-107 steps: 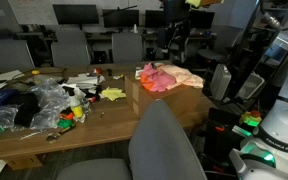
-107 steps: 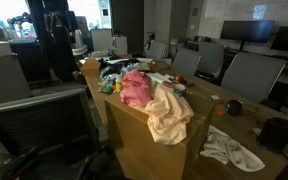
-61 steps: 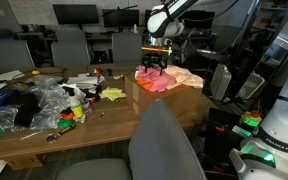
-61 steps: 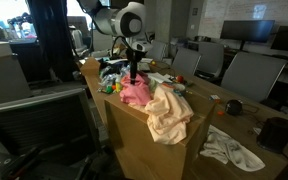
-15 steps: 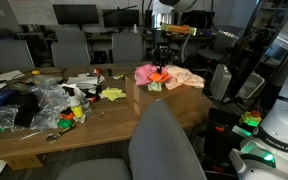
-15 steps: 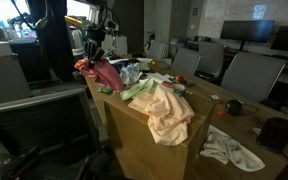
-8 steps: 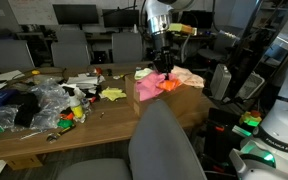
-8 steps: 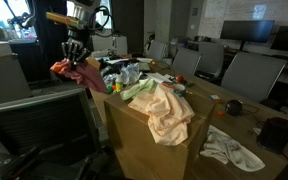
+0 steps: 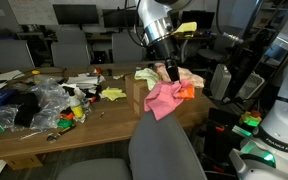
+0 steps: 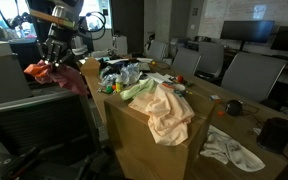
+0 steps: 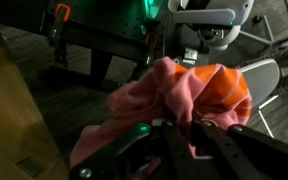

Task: Pick up the clothes from the box and put it on the table.

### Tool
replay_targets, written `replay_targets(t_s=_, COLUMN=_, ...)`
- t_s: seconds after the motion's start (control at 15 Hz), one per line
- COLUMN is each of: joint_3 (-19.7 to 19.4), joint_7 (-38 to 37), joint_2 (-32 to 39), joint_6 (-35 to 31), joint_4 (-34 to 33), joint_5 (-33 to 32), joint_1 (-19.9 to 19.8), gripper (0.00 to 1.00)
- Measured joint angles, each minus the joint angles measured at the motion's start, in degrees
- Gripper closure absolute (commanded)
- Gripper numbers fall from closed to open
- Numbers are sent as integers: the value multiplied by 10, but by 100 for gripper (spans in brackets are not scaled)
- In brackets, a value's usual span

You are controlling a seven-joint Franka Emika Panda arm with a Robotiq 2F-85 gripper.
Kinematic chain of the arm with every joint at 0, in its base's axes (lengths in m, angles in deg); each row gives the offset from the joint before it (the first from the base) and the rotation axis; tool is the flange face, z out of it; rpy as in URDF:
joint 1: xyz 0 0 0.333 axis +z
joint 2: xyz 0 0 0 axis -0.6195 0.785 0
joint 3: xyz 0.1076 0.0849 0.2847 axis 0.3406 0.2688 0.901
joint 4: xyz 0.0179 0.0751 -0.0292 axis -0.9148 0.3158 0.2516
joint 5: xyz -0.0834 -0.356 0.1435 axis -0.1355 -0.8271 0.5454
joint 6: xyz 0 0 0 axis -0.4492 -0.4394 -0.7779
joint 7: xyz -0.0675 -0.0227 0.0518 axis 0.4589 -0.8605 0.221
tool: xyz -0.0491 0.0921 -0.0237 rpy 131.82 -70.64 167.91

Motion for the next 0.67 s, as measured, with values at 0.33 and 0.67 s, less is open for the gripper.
replay_targets(t_s=0.33, joint_3=12, joint_7=88, joint_2=0, joint_6=45, joint_4=1, joint_5=-27, joint_1=15, gripper=96)
replay_targets(t_s=0.67, joint_3=30, joint_7=26, joint_2=8, joint_6=-3, joint_4=1, joint_5=-29, joint_1=26, gripper=96)
